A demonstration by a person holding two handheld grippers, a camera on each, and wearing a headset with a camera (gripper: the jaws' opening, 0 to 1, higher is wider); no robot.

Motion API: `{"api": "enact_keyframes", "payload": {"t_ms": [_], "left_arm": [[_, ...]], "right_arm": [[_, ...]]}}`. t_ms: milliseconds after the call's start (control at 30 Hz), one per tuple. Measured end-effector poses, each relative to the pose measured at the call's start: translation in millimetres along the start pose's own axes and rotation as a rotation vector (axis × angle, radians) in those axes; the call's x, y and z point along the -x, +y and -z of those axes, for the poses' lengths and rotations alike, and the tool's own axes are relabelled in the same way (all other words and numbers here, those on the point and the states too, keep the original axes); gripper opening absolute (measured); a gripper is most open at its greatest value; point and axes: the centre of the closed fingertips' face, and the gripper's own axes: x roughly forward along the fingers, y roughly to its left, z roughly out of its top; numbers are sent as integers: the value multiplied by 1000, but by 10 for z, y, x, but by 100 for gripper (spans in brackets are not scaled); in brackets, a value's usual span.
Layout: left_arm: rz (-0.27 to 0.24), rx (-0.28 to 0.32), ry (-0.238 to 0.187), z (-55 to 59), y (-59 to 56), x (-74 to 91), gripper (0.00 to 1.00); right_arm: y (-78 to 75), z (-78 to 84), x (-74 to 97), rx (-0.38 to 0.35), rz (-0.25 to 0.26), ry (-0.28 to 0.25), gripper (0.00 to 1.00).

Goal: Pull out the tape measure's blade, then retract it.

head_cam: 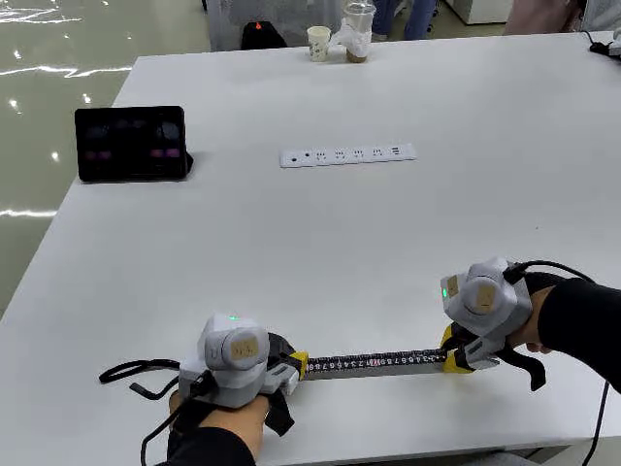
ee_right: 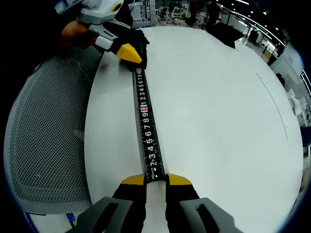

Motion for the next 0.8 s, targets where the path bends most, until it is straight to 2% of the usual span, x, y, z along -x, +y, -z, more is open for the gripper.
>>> {"api": "enact_keyframes", "payload": {"t_ms": [800], "left_arm": [[1,-12,5,2,2,-2,64]], "right_arm": [[10,-95,-40,-7,-14,26,11]]}}
